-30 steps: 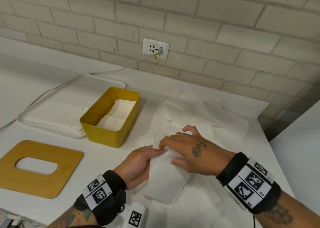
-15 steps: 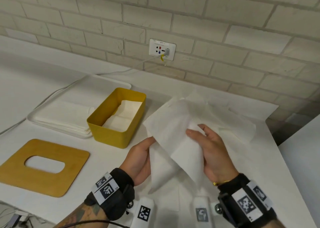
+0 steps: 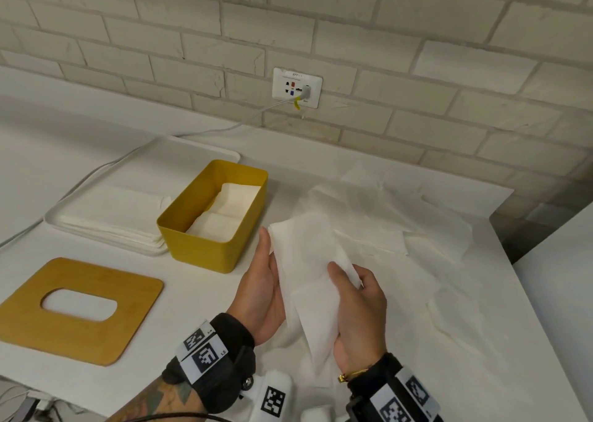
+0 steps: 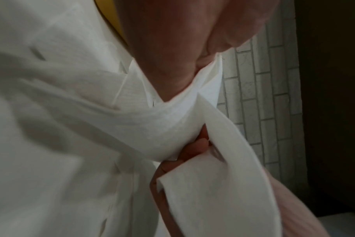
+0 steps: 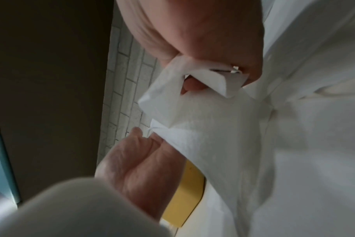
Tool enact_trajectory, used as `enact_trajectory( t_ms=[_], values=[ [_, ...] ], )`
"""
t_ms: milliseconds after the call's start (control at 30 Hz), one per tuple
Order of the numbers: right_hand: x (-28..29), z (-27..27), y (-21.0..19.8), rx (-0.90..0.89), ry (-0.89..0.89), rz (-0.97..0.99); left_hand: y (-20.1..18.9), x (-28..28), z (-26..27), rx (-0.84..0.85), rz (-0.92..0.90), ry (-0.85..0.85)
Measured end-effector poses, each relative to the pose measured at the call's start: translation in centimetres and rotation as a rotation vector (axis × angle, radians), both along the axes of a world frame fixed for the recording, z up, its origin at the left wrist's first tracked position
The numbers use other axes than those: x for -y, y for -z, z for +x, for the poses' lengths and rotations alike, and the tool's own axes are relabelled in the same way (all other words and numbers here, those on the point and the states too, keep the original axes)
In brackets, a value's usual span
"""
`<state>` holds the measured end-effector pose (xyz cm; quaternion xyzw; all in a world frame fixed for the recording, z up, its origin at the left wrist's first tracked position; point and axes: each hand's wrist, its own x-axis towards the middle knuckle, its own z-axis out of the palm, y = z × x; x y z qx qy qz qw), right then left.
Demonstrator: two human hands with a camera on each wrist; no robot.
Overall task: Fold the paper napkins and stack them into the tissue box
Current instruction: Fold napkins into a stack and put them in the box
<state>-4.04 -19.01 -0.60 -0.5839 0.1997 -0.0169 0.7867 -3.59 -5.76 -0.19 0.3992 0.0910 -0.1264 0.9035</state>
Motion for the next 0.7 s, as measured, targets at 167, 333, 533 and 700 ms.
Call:
enact_trajectory(
  t_ms=[167, 333, 533, 700],
  values=[
    [-0.3, -0.2, 0.2, 0.033, -0.041, -0.044, -0.4, 0.0, 0.0, 0.028, 0.095, 0.008],
    [0.7, 0.0, -0.3, 0.085, -0.168, -0.06, -1.3, -0.5, 0.4, 0.036, 0.131, -0.009],
    [3.6, -0.5, 0.7, 0.083, -0.351, -0.273, -2.6, -1.9, 1.2, 0.058, 0.194, -0.08],
    [6.7, 0.2, -0.5, 0.123, -0.379, -0.42, -3.4, -3.0, 1.0, 0.062, 0.231, -0.06]
  ],
)
